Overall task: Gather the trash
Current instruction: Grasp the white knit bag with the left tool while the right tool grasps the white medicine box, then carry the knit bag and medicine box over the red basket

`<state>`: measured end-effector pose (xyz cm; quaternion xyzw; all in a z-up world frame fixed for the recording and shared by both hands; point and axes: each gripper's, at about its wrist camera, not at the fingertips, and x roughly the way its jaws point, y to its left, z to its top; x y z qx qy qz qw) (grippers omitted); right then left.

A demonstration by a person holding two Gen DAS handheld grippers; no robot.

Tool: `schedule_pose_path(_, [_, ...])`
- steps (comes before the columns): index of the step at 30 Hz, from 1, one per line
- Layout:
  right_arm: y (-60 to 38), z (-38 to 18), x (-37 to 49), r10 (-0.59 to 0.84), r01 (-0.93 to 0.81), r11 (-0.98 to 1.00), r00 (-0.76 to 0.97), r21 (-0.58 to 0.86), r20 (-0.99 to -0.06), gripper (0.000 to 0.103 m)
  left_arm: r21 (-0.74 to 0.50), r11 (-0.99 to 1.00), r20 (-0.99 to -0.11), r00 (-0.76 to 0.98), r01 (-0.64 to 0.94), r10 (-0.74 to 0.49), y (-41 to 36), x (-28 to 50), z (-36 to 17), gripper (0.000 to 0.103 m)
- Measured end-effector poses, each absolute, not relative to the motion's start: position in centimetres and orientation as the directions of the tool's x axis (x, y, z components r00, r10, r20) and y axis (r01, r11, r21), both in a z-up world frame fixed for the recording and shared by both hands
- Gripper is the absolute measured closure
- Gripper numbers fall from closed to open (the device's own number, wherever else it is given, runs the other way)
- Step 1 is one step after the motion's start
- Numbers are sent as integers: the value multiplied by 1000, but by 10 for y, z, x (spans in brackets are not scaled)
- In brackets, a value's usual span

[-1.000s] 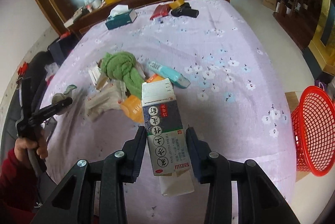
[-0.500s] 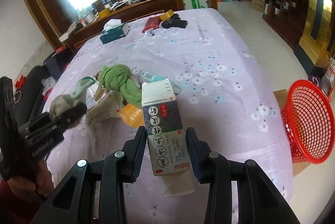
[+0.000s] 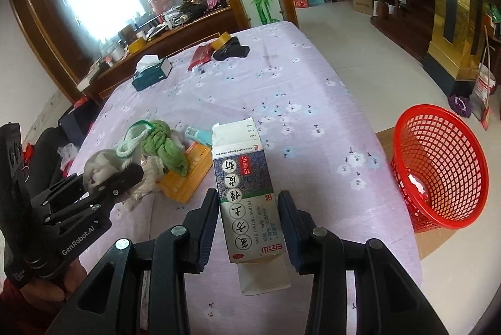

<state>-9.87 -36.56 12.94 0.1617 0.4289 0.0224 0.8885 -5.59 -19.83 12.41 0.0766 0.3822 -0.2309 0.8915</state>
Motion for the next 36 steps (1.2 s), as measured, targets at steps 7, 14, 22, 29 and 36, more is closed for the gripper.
schedule_pose_path(7, [-374,132,-102,168,114,945,639,308,-751,61,-14,873,-718,603,488,-348,-213,-57,124,71])
schedule_pose_path(14, [-385,132,-109,157,138,939,642,314,-751,61,-2,865,-718,601,502,-351,-221,-59,124,71])
schedule_pose_path(22, [-390,133,-113,149,151,937,644,316,-751,61,0,860,-721,596,511,-354,-225,-60,122,71])
schedule_pose_path(29, [-392,134,-116,142,162,935,643,315,-753,61,0,855,-722,591,519,-359,-230,-62,121,71])
schedule_pose_path(36, [-399,135,-121,130,183,931,644,317,-754,61,-3,847,-727,581,531,-367,-238,-63,120,70])
